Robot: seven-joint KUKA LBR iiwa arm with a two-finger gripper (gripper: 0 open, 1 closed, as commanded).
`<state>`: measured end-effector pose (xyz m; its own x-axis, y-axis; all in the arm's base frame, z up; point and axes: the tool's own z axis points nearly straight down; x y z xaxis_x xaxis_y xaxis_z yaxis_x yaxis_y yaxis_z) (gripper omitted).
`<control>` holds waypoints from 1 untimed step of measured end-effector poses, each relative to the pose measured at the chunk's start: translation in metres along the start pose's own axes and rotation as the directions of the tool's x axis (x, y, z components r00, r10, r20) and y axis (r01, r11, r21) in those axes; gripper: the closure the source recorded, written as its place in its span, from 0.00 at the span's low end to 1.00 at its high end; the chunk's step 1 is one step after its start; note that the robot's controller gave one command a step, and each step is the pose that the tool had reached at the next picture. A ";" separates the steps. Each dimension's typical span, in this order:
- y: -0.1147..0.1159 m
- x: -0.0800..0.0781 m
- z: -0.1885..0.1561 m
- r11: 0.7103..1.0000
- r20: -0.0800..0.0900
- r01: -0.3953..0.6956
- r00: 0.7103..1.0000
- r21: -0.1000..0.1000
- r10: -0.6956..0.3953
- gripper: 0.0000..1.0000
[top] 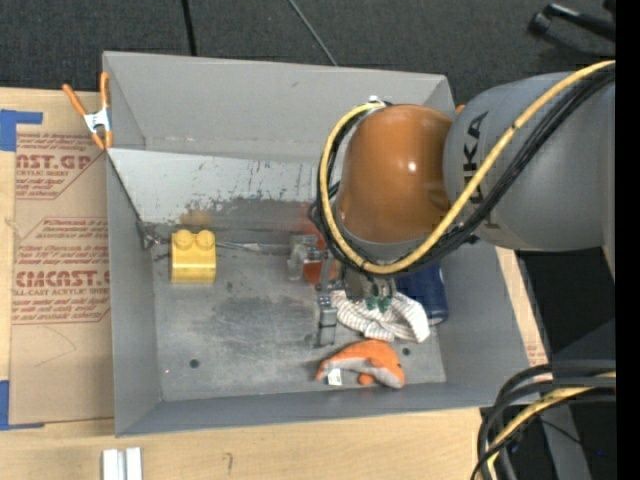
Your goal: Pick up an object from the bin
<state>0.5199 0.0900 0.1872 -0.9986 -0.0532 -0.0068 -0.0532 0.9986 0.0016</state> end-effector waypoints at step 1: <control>-0.029 -0.003 0.014 0.999 -0.015 -0.048 0.999 0.003 0.048 0.00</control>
Offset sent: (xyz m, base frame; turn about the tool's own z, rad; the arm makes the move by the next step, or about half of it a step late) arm 0.0216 -0.0653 -0.0026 0.0689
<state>0.5246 0.0610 0.1731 -1.0000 -0.0053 0.0078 -0.0053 1.0000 -0.0015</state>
